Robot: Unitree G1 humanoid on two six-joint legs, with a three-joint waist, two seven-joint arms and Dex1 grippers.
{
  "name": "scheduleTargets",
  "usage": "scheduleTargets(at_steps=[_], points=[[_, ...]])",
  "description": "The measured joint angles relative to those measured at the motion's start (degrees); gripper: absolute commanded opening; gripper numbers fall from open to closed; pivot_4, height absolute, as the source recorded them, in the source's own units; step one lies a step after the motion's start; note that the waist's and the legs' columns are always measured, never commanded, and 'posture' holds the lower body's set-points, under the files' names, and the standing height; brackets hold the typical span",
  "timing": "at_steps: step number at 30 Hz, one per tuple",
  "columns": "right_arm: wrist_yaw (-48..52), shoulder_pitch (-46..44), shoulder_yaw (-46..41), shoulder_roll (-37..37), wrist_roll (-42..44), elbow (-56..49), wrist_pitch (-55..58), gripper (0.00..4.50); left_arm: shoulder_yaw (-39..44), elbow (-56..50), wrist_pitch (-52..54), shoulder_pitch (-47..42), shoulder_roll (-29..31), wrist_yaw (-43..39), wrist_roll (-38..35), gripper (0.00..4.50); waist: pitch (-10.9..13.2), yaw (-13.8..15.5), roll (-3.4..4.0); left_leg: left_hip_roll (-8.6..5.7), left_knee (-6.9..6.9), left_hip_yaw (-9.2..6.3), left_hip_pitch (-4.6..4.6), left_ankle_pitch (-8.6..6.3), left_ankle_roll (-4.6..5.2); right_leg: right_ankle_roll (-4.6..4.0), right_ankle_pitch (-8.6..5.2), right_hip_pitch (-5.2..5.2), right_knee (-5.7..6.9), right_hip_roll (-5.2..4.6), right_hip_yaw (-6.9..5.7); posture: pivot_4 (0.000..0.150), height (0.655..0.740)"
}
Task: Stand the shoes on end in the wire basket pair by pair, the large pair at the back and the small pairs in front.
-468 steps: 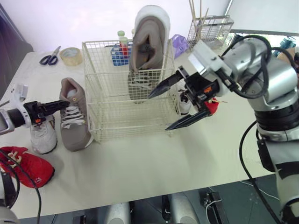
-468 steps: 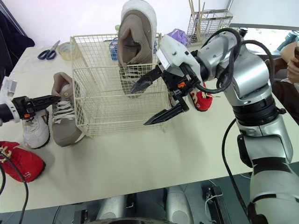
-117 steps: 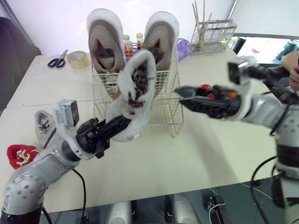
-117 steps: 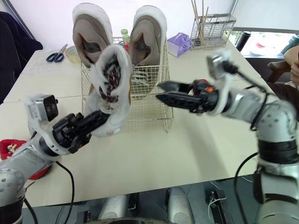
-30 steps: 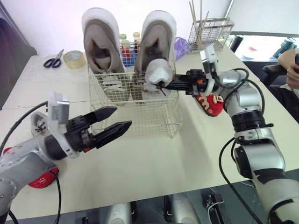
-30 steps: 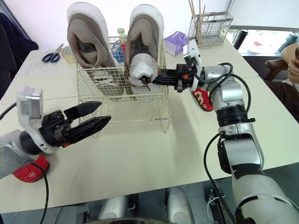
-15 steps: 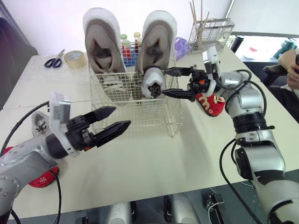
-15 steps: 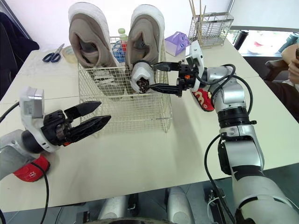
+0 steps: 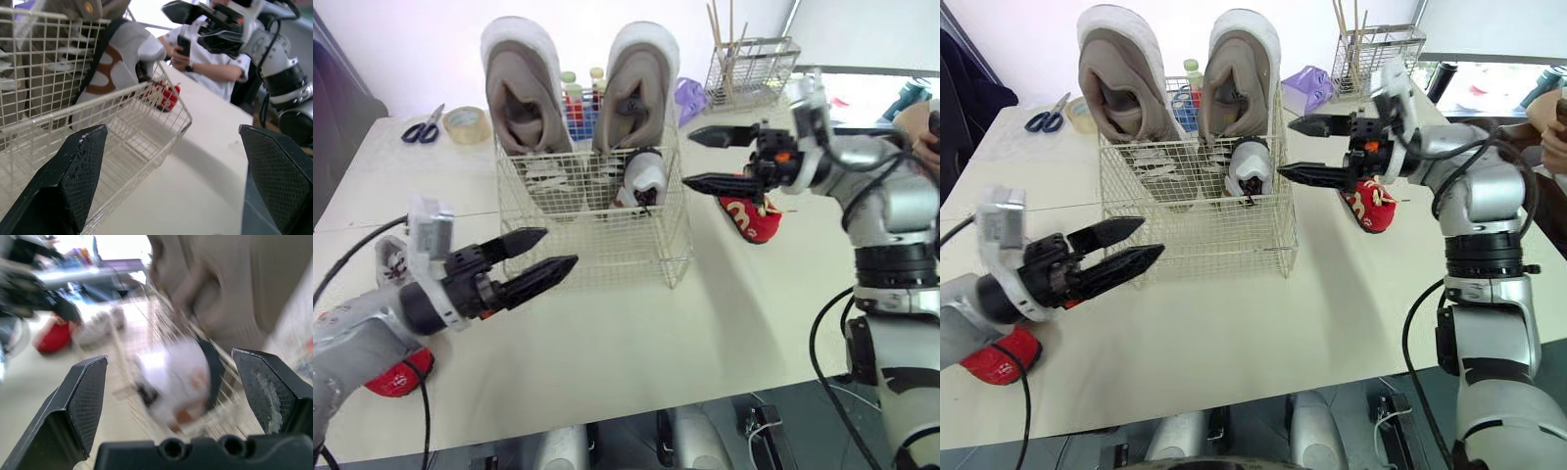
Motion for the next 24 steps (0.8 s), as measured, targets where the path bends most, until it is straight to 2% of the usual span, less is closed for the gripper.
scheduleTargets(at_steps=[4, 8, 11, 16, 19, 21, 24], points=[[-1.3, -2.3, 0.5, 1.3, 6.8, -9.6, 7.7, 4.41, 10.1, 4.1, 2.1, 4.9, 1.9, -0.5, -2.0, 4.50, 0.0, -0.1, 0.01, 0.02, -0.06, 0.01, -0.01, -0.01, 0.00, -0.01, -0.01, -0.09, 0.01, 0.00, 0.00, 0.150, 0.7400], [-1.3, -2.8, 6.2, 1.1, 12.9, -20.2, 17.2, 4.41, 22.8, 14.1, 5.7, 12.4, 3.5, 1.6, 2.1, 4.50, 0.0, 0.0, 0.00, 0.03, -0.11, 0.02, -0.04, -0.02, -0.01, -0.02, -0.02, -0.17, 0.00, -0.03, -0.01, 0.150, 0.7400], [1.1, -1.9, 9.6, 0.4, 13.9, -21.7, 19.0, 4.41, 28.4, 23.2, 11.9, 18.6, 6.1, 1.4, 5.0, 4.50, 0.0, 0.2, -0.01, -0.04, -0.10, 0.08, -0.05, -0.02, -0.02, -0.03, -0.02, -0.43, -0.05, -0.22, -0.03, 0.150, 0.7400], [4.3, -0.3, 15.1, -0.8, 9.6, -20.6, 15.7, 4.41, 29.5, 38.3, 17.0, 18.2, 9.8, -4.8, 11.4, 4.50, -0.1, 0.5, -0.22, -0.04, -0.08, 0.11, -0.16, -0.14, -0.22, -0.07, 0.01, -0.57, -0.10, -0.41, -0.08, 0.150, 0.7400], [4.8, 0.1, 16.3, -0.8, 8.1, -20.5, 13.7, 4.41, 28.2, 48.1, 18.6, 14.8, 14.5, -13.6, 15.2, 4.50, -0.1, 0.3, -0.31, -0.05, -0.17, 0.17, -0.21, -0.14, -0.23, -0.08, 0.02, -0.67, -0.11, -0.46, -0.09, 0.150, 0.7400], [4.7, 0.6, 16.9, -0.7, 7.1, -20.4, 12.7, 4.41, 25.3, 55.9, 18.6, 11.3, 17.6, -20.3, 19.1, 4.50, -0.2, 0.2, -0.33, -0.05, -0.38, 0.43, -0.16, -0.14, -0.23, -0.09, 0.03, -0.79, -0.09, -0.56, -0.10, 0.150, 0.7400], [3.8, 0.9, 16.8, -0.1, 6.8, -20.3, 12.6, 4.41, 16.1, 68.0, 16.1, 2.4, 19.9, -27.7, 26.5, 4.50, -0.2, 0.3, -0.34, -0.14, -0.64, 0.84, -0.12, -0.06, -0.16, -0.08, 0.04, -0.78, -0.03, -0.63, -0.18, 0.150, 0.7400]])
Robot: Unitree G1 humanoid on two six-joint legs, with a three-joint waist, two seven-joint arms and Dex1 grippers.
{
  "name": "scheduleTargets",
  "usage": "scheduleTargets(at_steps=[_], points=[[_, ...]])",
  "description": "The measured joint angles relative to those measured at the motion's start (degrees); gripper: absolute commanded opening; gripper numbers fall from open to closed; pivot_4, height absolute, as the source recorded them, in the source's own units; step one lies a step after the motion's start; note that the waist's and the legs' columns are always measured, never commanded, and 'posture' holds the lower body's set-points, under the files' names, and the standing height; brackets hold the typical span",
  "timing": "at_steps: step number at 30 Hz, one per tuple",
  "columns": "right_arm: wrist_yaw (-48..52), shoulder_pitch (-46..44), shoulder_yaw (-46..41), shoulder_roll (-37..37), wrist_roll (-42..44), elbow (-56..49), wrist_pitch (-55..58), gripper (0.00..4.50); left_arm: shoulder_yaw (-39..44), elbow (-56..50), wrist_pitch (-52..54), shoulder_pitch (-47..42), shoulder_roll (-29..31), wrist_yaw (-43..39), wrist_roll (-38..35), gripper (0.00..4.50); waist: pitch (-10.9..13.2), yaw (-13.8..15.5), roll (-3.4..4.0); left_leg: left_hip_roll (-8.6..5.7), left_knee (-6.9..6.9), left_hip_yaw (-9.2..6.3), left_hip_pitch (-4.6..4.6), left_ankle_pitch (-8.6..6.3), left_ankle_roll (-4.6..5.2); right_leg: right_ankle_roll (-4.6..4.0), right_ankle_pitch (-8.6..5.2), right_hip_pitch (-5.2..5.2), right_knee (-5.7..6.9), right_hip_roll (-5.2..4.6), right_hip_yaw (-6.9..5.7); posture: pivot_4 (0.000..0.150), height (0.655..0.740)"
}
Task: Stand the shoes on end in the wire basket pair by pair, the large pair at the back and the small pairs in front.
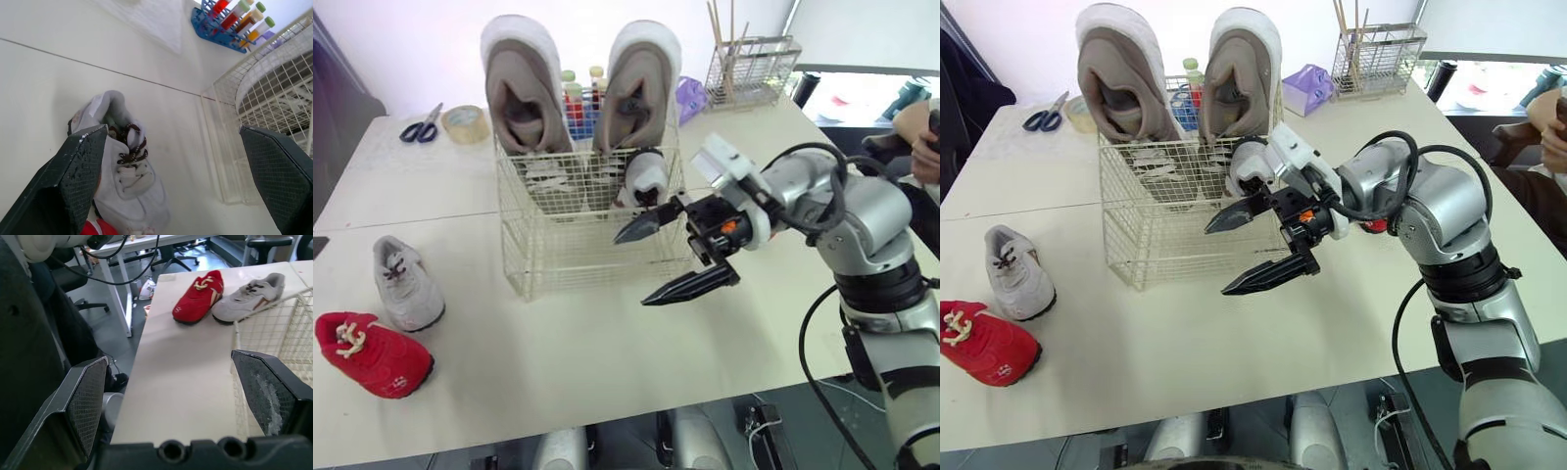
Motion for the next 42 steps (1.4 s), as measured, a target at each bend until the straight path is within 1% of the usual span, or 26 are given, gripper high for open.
scheduleTargets(at_steps=[3, 5, 7, 10, 13, 17, 22, 25, 29, 33, 38, 40, 42], points=[[-1.2, 0.5, -0.3, -0.1, 0.0, -0.3, 0.2, 4.41, -10.3, 10.8, -3.2, -8.8, 0.3, -6.5, 8.6, 4.50, 0.0, -0.2, -0.12, 0.06, -0.09, 0.21, -0.05, 0.06, 0.09, 0.05, 0.03, -0.11, 0.02, 0.00, -0.20, 0.150, 0.7400], [-2.1, 0.9, -0.6, -1.0, 0.1, -0.9, 1.3, 4.41, -17.2, 18.2, -5.4, -17.3, 0.1, -10.9, 14.5, 4.50, 0.0, -0.1, -0.25, 0.08, -0.09, 0.22, -0.10, 0.06, 0.08, 0.19, 0.11, -0.12, 0.05, -0.01, -0.42, 0.150, 0.7400], [-2.6, 1.3, -1.1, -2.1, 0.6, -1.7, 2.6, 4.41, -23.0, 23.3, -7.3, -22.9, 0.0, -15.3, 20.1, 4.50, -0.1, 0.0, -0.31, 0.09, -0.08, 0.27, -0.12, 0.06, 0.09, 0.22, 0.13, -0.12, 0.06, -0.10, -0.64, 0.150, 0.7400], [-2.2, 1.9, -2.1, -6.1, 1.3, -3.3, 4.3, 4.41, -29.6, 28.8, -9.7, -29.0, -1.4, -20.6, 27.9, 4.50, -0.1, 0.1, -0.32, 0.08, -0.06, 0.31, -0.11, 0.06, 0.10, 0.24, 0.14, -0.10, 0.06, -0.14, -0.66, 0.150, 0.7400], [-1.9, 3.4, -2.4, -9.4, 1.1, -6.1, 4.7, 4.41, -32.7, 33.1, -11.6, -33.2, -3.9, -23.5, 33.1, 4.50, -0.1, 0.1, -0.38, 0.09, -0.02, 0.25, -0.10, 0.06, 0.11, 0.24, 0.14, -0.09, 0.10, -0.14, -0.70, 0.150, 0.7400], [-4.2, 4.1, -2.9, -10.0, 1.1, -7.9, 5.6, 4.41, -33.4, 36.2, -14.0, -37.2, -5.3, -24.3, 37.5, 4.50, -0.1, 0.1, -0.33, 0.09, 0.04, 0.23, -0.04, 0.07, 0.12, 0.24, 0.14, -0.08, 0.22, -0.20, -0.69, 0.150, 0.7400], [-5.8, 4.0, -4.4, -10.4, 1.9, -8.5, 6.5, 4.41, -32.6, 38.1, -14.9, -40.2, -7.3, -24.4, 40.5, 4.50, -0.2, 0.6, -0.15, 0.07, 0.18, 0.14, 0.00, 0.07, 0.13, 0.23, 0.14, 0.07, 0.24, -0.25, -0.74, 0.150, 0.7400], [-7.3, 2.0, -5.4, -10.4, 2.2, -7.9, 7.2, 4.41, -32.4, 38.0, -14.8, -41.3, -8.6, -24.5, 41.7, 4.50, -0.3, 1.0, 0.08, 0.07, 0.29, 0.13, 0.00, 0.07, 0.14, 0.21, 0.13, 0.11, 0.25, -0.25, -0.74, 0.150, 0.7400], [-10.2, 0.8, -6.3, -10.9, 1.1, -8.2, 7.5, 4.41, -31.3, 37.1, -13.8, -41.9, -10.2, -24.1, 42.0, 4.50, -0.4, 1.8, 0.28, 0.07, 0.52, 0.04, -0.02, 0.03, 0.21, 0.03, 0.03, 0.16, 0.28, -0.28, -0.79, 0.150, 0.7400], [-10.8, 0.8, -6.3, -11.8, 1.7, -12.1, 7.6, 4.41, -29.3, 35.6, -12.6, -41.8, -11.8, -22.8, 42.0, 4.50, -0.5, 1.9, 0.62, 0.01, 0.71, 0.06, -0.02, -0.07, 0.38, 0.03, 0.03, 0.23, 0.28, -0.48, -0.78, 0.150, 0.7400], [-11.8, 1.5, -6.3, -12.3, 1.7, -12.6, 7.7, 4.41, -26.7, 33.7, -11.5, -41.2, -13.2, -21.7, 41.8, 4.50, -0.5, 1.9, 0.65, -0.05, 0.80, 0.07, 0.01, -0.06, 0.48, 0.04, 0.03, 0.25, 0.28, -0.57, -0.79, 0.150, 0.7400], [-13.2, 3.5, -6.8, -12.2, 2.0, -13.2, 8.1, 4.41, -25.5, 32.8, -11.1, -41.0, -13.8, -21.4, 41.7, 4.50, -0.6, 2.1, 0.66, -0.06, 0.80, 0.04, 0.02, -0.06, 0.49, 0.04, 0.03, 0.29, 0.27, -0.57, -0.80, 0.150, 0.7400], [-15.0, 7.8, -7.4, -12.1, 1.9, -13.8, 8.0, 4.41, -24.9, 31.4, -10.5, -40.3, -14.5, -21.3, 41.4, 4.50, -0.6, 2.4, 0.67, -0.07, 0.81, 0.05, 0.02, -0.06, 0.50, 0.04, 0.04, 0.50, 0.27, -0.57, -0.80, 0.150, 0.7400]])
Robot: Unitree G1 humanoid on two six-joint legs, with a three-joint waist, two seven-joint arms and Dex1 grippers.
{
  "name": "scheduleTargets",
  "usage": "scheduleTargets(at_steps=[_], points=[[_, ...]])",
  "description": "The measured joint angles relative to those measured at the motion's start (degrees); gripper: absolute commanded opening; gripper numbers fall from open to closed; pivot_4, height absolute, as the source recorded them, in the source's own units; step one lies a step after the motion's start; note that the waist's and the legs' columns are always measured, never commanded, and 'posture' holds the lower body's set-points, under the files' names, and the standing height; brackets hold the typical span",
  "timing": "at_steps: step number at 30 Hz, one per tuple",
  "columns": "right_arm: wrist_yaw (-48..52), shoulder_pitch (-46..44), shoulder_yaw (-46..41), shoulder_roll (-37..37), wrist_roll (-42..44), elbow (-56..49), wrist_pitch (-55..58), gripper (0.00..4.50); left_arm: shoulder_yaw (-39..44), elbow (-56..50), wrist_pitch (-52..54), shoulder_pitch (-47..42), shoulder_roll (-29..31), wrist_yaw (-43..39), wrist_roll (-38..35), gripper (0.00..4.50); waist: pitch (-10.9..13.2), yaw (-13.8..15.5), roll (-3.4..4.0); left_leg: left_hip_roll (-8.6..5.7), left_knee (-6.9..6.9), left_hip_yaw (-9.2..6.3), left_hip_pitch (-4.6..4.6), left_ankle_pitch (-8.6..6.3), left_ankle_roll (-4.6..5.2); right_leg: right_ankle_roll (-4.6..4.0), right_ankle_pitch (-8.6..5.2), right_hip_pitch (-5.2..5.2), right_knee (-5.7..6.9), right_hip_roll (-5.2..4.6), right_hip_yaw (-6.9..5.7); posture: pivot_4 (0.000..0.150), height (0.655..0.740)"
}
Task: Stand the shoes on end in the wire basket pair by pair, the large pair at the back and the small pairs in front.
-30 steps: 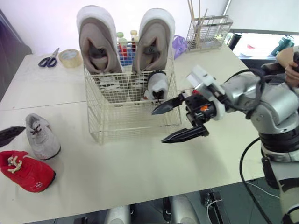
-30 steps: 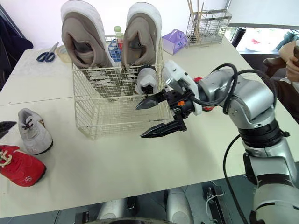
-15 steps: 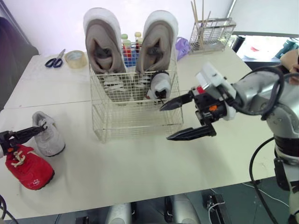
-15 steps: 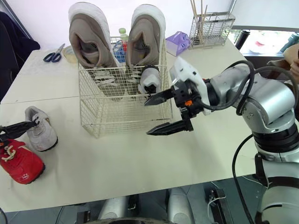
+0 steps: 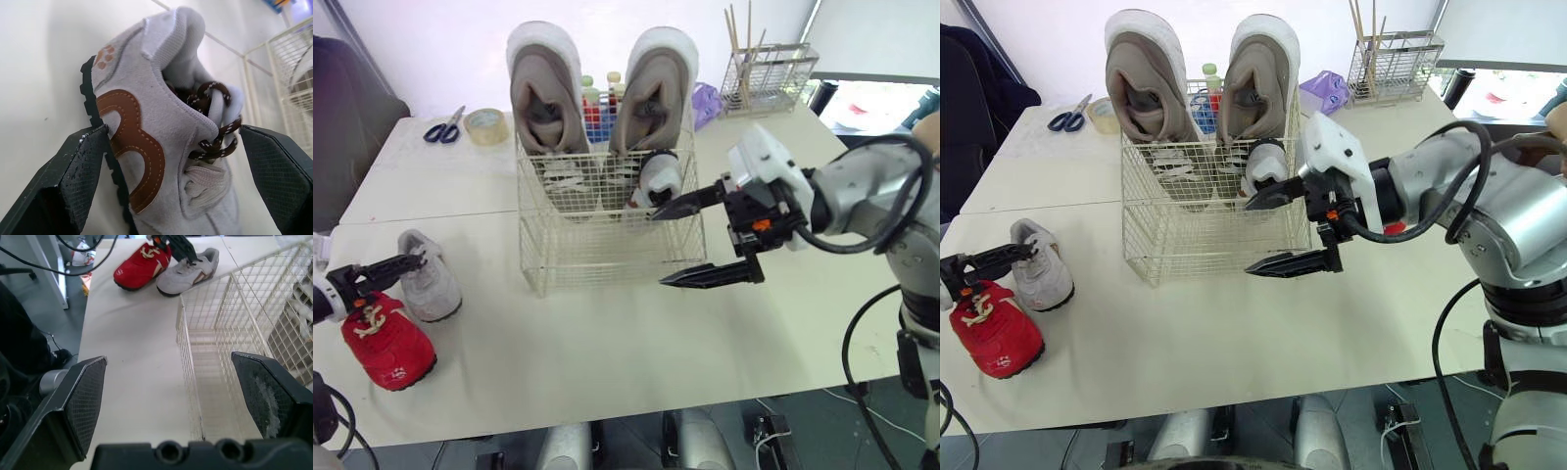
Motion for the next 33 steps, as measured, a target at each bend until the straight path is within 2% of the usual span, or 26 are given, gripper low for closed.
scheduleTargets(at_steps=[2, 4, 10, 20, 27, 30, 33], points=[[-1.4, 4.8, 0.0, -0.1, -0.1, -0.8, 0.0, 4.41, 0.7, -1.4, 0.5, 1.1, -0.8, 0.2, -0.3, 4.50, 0.0, 0.3, 0.09, -0.03, 0.01, 0.04, 0.00, 0.00, 0.02, 0.01, 0.01, -0.02, 0.00, 0.00, 0.02, 0.150, 0.7400], [-2.0, 6.0, -0.1, -0.2, 0.2, -1.9, 0.1, 4.41, 1.1, -2.0, 0.6, 1.6, -1.1, 0.4, -0.4, 4.50, -0.1, 0.4, 0.22, -0.05, 0.02, 0.05, 0.00, 0.00, 0.02, 0.02, 0.01, -0.03, 0.01, 0.01, 0.02, 0.150, 0.7400], [-3.7, 6.6, -0.2, -0.2, 0.4, -3.8, 0.1, 4.41, 1.6, -2.1, 0.8, 1.0, -1.1, 2.4, -0.3, 4.50, -0.2, 0.6, 0.29, -0.06, 0.03, 0.03, 0.05, 0.00, 0.02, 0.00, 0.00, 0.01, 0.01, 0.04, 0.01, 0.150, 0.7400], [-4.4, 7.5, -0.2, -0.1, -0.2, -3.7, -1.8, 4.41, -1.5, -0.1, 2.4, 1.4, 2.6, -1.0, 2.6, 4.50, -0.2, -0.3, 0.18, -0.03, 0.03, 0.04, -0.02, -0.01, 0.04, 0.00, -0.01, -0.07, -0.01, 0.11, 0.01, 0.150, 0.7400], [-5.3, 7.2, -0.2, 1.2, -0.2, -2.9, -2.2, 4.41, -2.9, 2.7, 0.1, -2.7, 0.8, 2.5, 5.8, 4.50, -0.3, -0.6, 0.35, -0.05, 0.03, 0.01, 0.05, -0.02, 0.05, 0.01, 0.00, 0.04, 0.02, 0.10, 0.00, 0.150, 0.7400], [-5.6, 6.9, -0.1, 2.1, -0.2, -2.4, -2.2, 4.50, -2.9, 4.4, -1.5, -4.5, -0.9, 4.7, 6.7, 3.62, -0.4, -0.5, 0.58, -0.06, 0.02, 0.00, 0.22, -0.01, 0.05, 0.02, -0.01, 0.20, 0.02, 0.10, -0.01, 0.150, 0.7400], [-6.1, 6.8, -0.1, 2.2, -0.3, -2.0, -2.2, 4.50, -2.8, 5.5, -2.8, -5.3, -1.9, 5.9, 7.0, 2.32, -0.5, -0.6, 0.71, -0.05, 0.02, 0.00, 0.30, -0.02, 0.05, 0.02, -0.02, 0.29, 0.02, 0.10, -0.01, 0.150, 0.7400]])
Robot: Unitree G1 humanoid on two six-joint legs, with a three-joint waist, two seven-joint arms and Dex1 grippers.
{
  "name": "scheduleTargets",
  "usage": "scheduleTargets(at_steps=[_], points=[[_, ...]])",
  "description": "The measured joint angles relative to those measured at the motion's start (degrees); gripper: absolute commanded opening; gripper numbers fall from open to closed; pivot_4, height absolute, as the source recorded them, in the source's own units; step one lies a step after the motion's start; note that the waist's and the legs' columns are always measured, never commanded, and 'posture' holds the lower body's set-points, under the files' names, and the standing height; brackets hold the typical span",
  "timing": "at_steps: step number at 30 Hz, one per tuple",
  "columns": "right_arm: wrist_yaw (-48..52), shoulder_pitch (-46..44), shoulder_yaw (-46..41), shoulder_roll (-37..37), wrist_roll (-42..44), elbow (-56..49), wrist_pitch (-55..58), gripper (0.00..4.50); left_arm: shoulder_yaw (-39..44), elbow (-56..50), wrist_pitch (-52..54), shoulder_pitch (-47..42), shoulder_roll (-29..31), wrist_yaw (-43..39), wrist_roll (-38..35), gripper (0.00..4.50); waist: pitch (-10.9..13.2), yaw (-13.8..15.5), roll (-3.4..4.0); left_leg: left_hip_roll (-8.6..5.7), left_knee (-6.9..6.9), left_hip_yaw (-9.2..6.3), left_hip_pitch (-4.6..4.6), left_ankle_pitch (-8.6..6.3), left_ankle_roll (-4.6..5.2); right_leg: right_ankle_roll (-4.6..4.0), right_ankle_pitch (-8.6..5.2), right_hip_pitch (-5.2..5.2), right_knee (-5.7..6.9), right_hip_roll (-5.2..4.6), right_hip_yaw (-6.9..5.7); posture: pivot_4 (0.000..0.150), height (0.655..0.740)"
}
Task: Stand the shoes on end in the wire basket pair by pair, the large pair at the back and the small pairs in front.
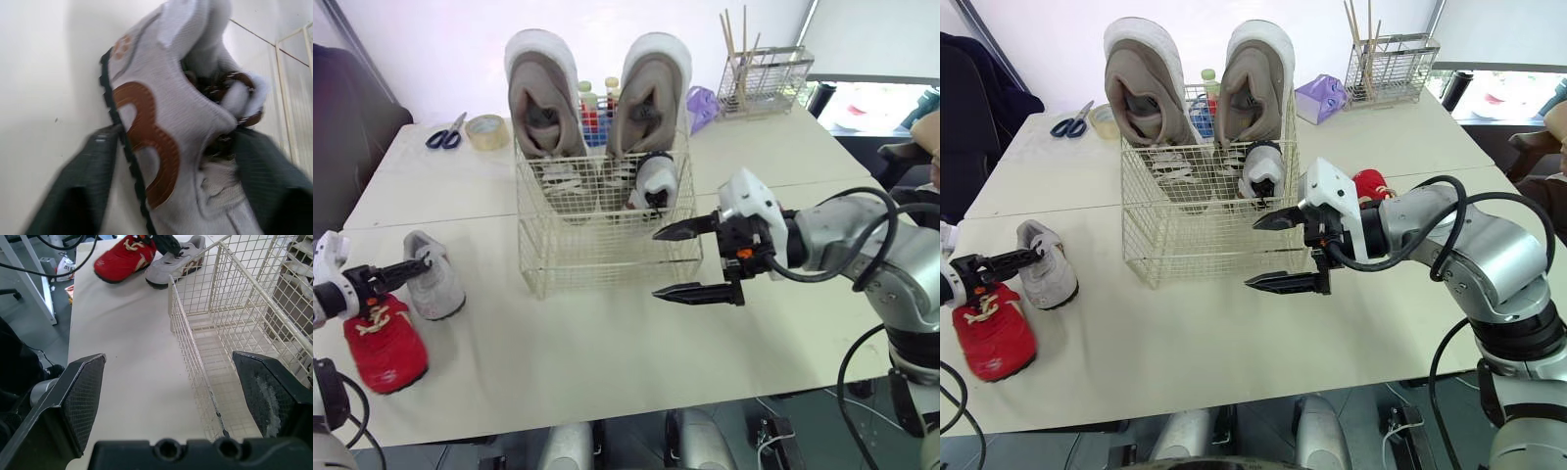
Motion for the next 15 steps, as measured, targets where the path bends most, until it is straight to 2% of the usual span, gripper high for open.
scheduleTargets(at_steps=[5, 11, 15], points=[[-0.8, -0.1, 0.0, 0.0, 0.0, 0.0, 0.0, 4.50, 0.7, 0.4, -0.6, -0.7, -2.0, 0.2, -0.2, 0.48, -0.1, -0.2, 0.16, 0.00, -0.01, 0.01, 0.04, 0.00, 0.00, 0.00, 0.00, 0.02, 0.00, 0.01, 0.00, 0.150, 0.7400], [-1.3, -0.1, 0.0, 0.0, -0.1, 0.1, 0.0, 4.50, 3.4, 0.9, 0.0, 0.3, -2.0, 0.5, -2.0, 0.48, -0.1, -1.1, 0.05, 0.15, -0.11, -0.01, 0.05, 0.00, -0.01, 0.02, 0.01, -0.04, 0.00, 0.22, 0.01, 0.150, 0.7400], [-1.2, -0.1, 0.1, 0.1, -1.1, 0.7, -0.9, 4.50, 5.7, -1.8, 2.4, 3.3, 0.5, -0.6, -4.5, 0.48, 0.1, -2.0, -0.37, 0.21, -0.17, 0.00, 0.05, -0.01, -0.02, 0.03, 0.01, -0.10, 0.02, 0.25, 0.01, 0.150, 0.7400]])
